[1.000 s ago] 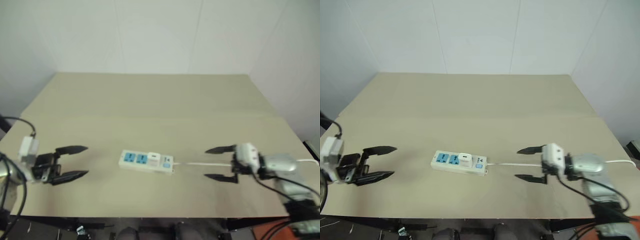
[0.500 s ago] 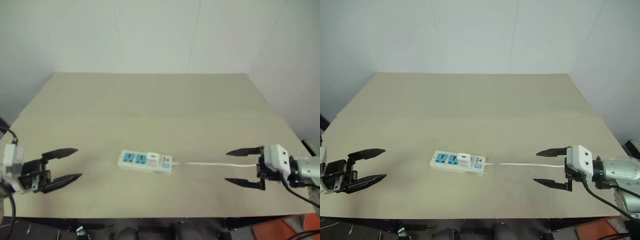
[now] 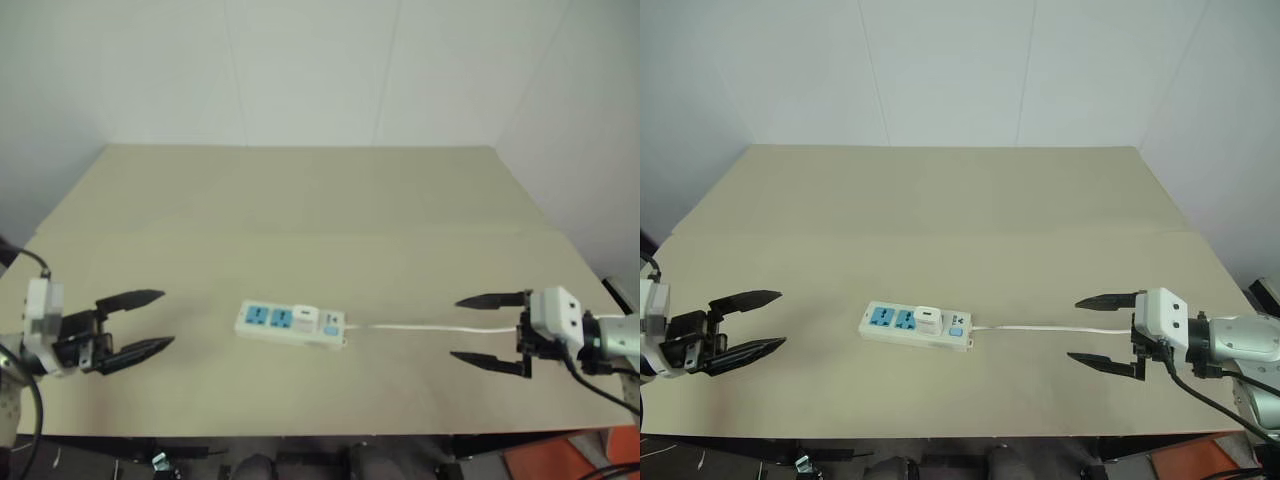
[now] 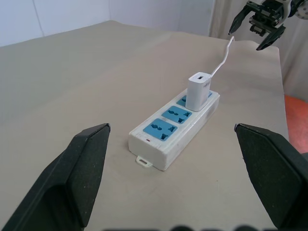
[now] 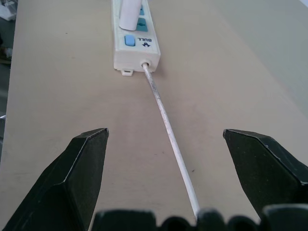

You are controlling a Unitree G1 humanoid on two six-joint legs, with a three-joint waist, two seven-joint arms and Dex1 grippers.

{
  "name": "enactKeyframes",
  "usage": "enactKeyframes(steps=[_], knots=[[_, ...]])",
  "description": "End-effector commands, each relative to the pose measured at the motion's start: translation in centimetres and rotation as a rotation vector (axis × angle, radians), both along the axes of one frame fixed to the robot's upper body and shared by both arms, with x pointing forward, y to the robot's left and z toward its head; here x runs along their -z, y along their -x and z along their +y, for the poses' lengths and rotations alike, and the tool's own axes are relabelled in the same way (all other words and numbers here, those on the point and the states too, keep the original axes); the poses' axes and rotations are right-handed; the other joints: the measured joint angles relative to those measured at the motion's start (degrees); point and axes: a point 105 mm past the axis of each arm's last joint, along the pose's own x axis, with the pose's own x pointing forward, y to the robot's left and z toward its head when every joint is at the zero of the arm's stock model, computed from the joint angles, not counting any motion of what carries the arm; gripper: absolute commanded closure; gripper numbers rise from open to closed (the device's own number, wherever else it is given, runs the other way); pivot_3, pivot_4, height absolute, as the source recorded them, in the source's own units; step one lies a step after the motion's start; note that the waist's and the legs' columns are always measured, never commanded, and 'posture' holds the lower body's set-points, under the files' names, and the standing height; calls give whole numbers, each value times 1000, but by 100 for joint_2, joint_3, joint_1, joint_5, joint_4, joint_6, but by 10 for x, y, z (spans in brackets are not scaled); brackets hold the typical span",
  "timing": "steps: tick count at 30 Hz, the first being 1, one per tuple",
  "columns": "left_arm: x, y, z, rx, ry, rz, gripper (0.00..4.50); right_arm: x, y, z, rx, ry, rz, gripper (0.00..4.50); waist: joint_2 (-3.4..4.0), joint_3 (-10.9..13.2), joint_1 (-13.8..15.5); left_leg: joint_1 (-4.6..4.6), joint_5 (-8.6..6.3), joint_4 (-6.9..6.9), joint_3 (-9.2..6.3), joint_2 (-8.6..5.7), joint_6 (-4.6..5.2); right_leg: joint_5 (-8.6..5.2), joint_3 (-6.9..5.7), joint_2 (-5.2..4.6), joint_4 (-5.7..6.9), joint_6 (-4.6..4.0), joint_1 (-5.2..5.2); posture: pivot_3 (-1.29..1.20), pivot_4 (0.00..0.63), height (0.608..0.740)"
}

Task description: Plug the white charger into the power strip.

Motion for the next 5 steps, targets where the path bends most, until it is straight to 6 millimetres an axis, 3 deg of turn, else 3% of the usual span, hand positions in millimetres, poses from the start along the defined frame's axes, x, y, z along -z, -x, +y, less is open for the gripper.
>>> enactKeyframes(steps=[1,5], knots=[[-6,-2,-1,13,-14,-28,0,-10,-2,-4,11,20,-30,37,0,0,5,0,0,0,0,0,0,0,0,0,0,0,0,0,150,740],[-7,-3,-3,30,-18,-37,0,-10,-5,-7,27,28,-41,37,0,0,8,-2,0,0,0,0,0,0,-1,0,-2,0,0,0,150,740]])
